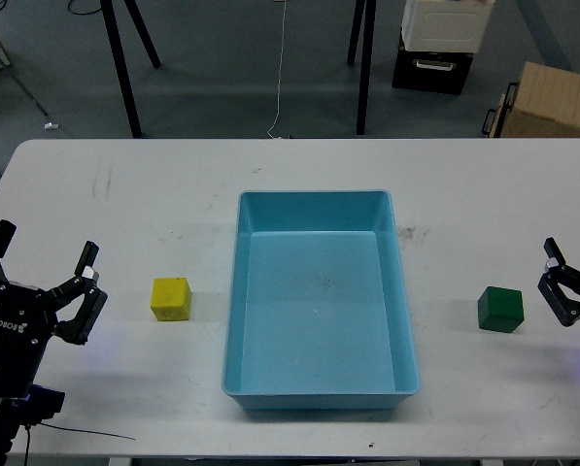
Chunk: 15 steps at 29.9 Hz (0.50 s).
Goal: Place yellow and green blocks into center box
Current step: 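Raise the right gripper and move it toward the green cube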
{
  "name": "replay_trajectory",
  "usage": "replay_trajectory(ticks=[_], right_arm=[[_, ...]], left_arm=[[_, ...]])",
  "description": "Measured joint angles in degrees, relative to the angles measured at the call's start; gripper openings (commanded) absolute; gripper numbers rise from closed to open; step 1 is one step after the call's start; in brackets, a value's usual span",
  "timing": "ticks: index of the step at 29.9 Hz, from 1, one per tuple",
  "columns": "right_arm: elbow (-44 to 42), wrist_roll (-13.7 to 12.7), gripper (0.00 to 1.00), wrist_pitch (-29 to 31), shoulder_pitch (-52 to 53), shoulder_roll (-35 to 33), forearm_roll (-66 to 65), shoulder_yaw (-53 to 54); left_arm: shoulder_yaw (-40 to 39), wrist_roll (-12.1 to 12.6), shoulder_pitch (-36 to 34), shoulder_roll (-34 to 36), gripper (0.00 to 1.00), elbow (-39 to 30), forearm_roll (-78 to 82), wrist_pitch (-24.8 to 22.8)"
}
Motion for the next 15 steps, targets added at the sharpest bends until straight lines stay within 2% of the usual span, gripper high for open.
replay_trajectory(ticks=[5, 10, 13, 15], right_arm=[[-0.25, -0.07, 1.0, 3.84, 0.14, 0.68, 0.05, 0.44], [-1.59, 0.16, 1.0, 4.64, 2.29, -0.32, -0.15, 0.82], [-2.62, -1.38, 1.0, 4.69, 4.87, -6.38, -0.27, 0.52], [-3.71, -5.04, 1.0, 4.53, 8.73, -15.48, -0.77, -1.1]], left_arm=[[-0.06, -0.34, -1.35, 0.0, 1.0, 0.0, 0.04, 0.0], [-0.13, -0.5, -4.35, 0.0, 1.0, 0.0, 0.05, 0.0], [-0.13, -0.54, -5.63, 0.0, 1.0, 0.0, 0.05, 0.0], [0.02, -0.55, -6.21, 0.0, 1.0, 0.0, 0.09, 0.0]])
